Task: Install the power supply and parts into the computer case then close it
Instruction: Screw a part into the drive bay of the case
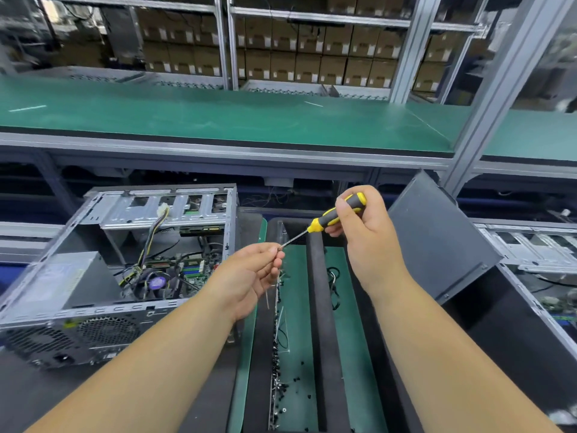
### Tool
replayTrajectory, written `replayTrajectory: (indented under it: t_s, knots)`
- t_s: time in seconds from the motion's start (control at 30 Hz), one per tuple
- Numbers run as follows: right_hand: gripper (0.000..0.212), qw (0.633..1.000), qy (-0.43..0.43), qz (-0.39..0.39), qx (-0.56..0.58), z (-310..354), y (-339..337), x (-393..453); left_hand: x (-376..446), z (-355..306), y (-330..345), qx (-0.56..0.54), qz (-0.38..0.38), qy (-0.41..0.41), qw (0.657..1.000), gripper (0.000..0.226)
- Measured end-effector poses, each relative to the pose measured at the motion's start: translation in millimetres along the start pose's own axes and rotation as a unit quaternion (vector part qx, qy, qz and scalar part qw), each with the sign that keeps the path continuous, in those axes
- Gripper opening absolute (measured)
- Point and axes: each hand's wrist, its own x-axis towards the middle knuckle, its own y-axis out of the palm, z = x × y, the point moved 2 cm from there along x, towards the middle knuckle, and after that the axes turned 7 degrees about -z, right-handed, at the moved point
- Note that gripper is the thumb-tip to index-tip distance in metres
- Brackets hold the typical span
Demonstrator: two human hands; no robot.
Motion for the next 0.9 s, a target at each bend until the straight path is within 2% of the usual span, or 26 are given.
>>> replayTrajectory:
  t_s: [0.13, 0.3, 0.4, 0.5, 0.57, 0.7, 0.9]
  knots:
    - [0.022, 0.998, 0.025, 0.007, 0.052, 1.3, 34.4, 11.9, 1.0, -32.7, -23.1, 0.066, 0.01, 0.064, 0.996, 0.009]
    - [0.039, 0.995, -0.013, -0.012, 0.1, 13.4, 87.1, 23.5, 5.6, -77.2, -56.1, 0.098, 0.028, 0.115, 0.988, 0.011]
    - [0.039, 0.995, -0.034, -0.033, 0.086, 17.7, 119.1, 32.0, 13.2, -101.8, -75.5, 0.126, 0.043, 0.127, 0.983, 0.01]
    - [0.038, 0.995, -0.045, -0.054, 0.064, 17.2, 151.8, 42.5, 26.4, -127.2, -97.5, 0.149, 0.053, 0.129, 0.979, 0.024]
    - [0.037, 0.995, -0.05, -0.07, 0.055, 15.2, 172.1, 50.5, 39.9, -144.8, -117.2, 0.197, 0.03, 0.14, 0.97, 0.027]
    - [0.037, 0.993, -0.069, -0.086, 0.033, 11.4, 205.8, 66.0, 74.9, -178.1, -160.4, 0.341, -0.068, 0.194, 0.917, 0.015]
    - [0.04, 0.988, -0.123, -0.089, -0.014, 3.5, 237.9, 86.1, 113.1, -198.9, -187.6, 0.386, -0.102, 0.201, 0.895, 0.028]
